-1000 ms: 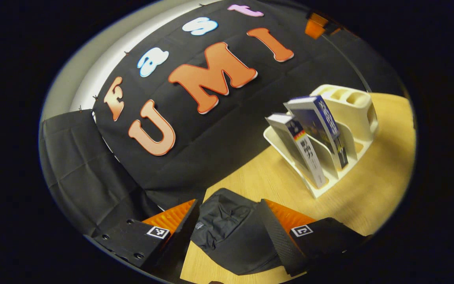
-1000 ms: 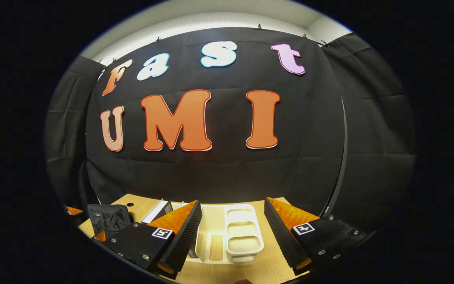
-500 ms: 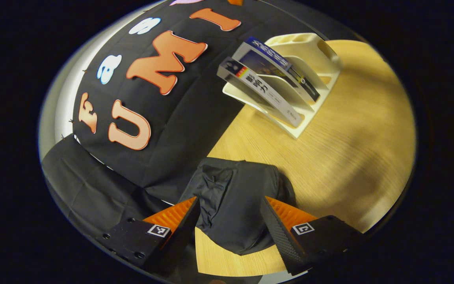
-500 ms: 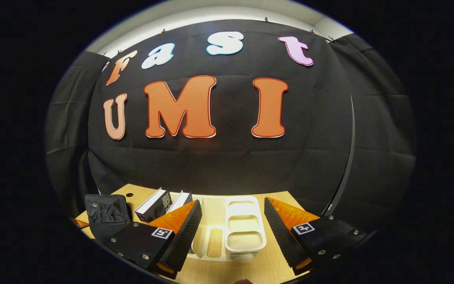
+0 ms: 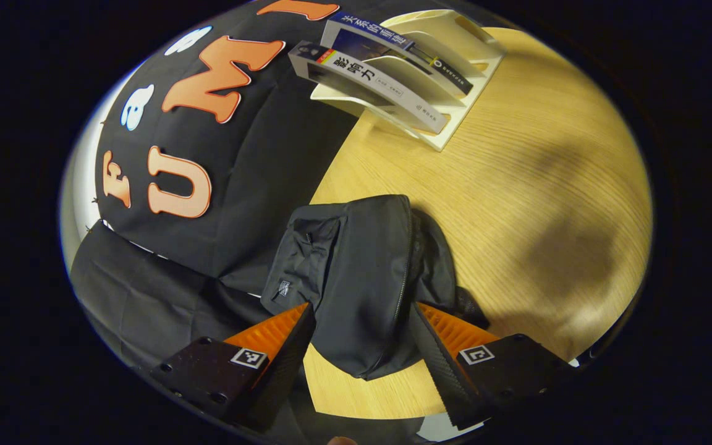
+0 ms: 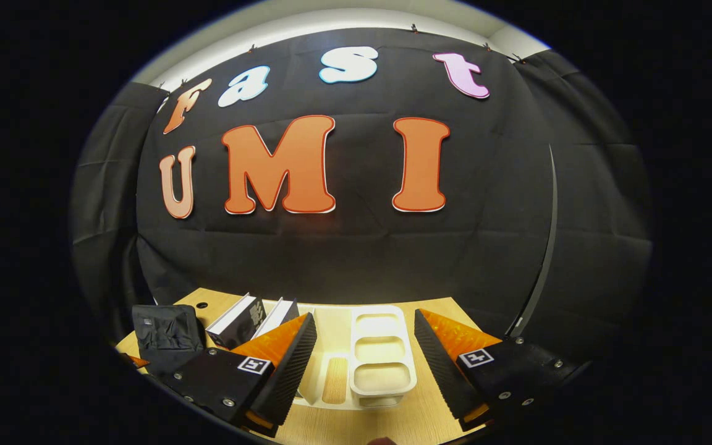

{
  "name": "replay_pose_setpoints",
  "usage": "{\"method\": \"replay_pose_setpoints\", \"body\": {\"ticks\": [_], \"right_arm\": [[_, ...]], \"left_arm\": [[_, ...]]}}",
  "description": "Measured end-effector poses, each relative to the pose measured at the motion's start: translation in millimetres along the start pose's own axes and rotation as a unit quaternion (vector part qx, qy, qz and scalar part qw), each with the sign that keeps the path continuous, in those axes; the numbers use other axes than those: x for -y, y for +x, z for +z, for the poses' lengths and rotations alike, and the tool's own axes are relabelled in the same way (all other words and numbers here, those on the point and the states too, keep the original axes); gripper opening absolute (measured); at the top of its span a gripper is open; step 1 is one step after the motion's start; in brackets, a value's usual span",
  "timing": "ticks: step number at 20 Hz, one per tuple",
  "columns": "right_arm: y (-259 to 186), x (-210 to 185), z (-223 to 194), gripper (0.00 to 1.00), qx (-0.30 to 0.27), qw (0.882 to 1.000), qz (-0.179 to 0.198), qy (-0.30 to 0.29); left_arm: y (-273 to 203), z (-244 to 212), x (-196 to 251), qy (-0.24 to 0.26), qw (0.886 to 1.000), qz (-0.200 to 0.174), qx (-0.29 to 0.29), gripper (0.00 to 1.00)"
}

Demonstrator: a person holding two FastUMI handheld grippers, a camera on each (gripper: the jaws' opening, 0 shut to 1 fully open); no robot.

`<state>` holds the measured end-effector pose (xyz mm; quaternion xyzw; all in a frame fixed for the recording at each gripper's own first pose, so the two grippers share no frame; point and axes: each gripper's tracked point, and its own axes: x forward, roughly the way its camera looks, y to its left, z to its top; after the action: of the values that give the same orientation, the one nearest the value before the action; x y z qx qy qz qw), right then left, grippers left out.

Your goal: Open the schoolbag, grab two books from the bookshelf and put them into the schoolbag.

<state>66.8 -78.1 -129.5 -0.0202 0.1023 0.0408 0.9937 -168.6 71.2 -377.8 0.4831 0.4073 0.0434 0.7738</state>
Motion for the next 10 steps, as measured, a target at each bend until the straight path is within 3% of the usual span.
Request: {"method": "replay_pose_setpoints", "body": {"ticks": [10], "right_arm": [[0, -1, 3, 0.94, -0.002, 1.0, 0.012, 0.003]], "left_arm": [[35, 12, -20, 0.024, 0.998, 0.052, 0.002, 0.94]]}}
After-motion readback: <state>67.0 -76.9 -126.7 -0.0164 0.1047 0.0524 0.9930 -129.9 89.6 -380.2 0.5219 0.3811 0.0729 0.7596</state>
